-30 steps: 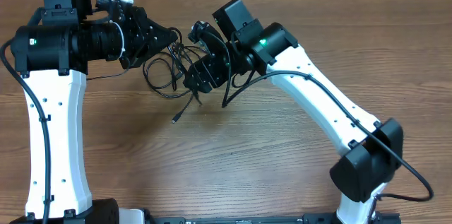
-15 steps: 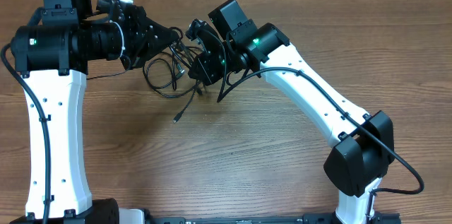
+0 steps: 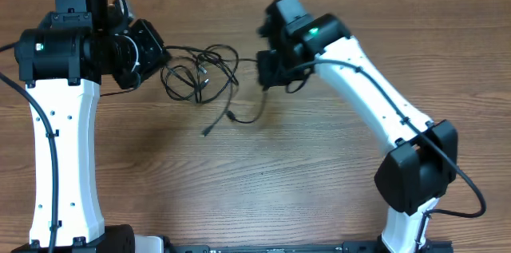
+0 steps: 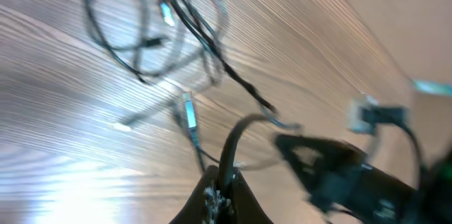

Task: Untangle cables

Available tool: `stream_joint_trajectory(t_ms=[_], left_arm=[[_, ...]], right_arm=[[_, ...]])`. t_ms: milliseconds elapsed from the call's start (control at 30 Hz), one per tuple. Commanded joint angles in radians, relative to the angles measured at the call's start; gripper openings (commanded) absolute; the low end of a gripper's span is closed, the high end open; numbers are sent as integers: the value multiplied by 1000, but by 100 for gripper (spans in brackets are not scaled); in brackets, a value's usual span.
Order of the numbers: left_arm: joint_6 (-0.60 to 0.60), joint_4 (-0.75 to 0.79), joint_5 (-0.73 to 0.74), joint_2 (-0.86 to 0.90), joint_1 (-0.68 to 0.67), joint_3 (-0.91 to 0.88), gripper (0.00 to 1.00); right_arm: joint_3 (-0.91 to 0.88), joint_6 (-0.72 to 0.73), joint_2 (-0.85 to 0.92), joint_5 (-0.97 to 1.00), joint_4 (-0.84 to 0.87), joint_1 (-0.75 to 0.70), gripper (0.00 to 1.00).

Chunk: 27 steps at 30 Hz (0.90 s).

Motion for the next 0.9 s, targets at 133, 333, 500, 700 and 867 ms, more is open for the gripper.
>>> stream_joint_trajectory(t_ms=[133, 333, 500, 700, 867], left_arm=[[126, 346, 599, -36, 51, 21, 4], [-122, 692, 636, -77, 51, 74, 4], [-139, 808, 549, -115, 51, 132, 4], [-133, 806, 286, -159, 51, 165, 4], [-125, 806, 133, -164, 51, 165, 4]], right_arm=[[0, 76, 1, 148, -107, -197, 4], [-19, 76, 1, 251, -164, -280, 4], [-112, 77, 1, 282, -121, -298, 4], [-222, 148, 1, 279, -28, -298, 4], [-242, 158, 1, 324, -3, -298, 4]])
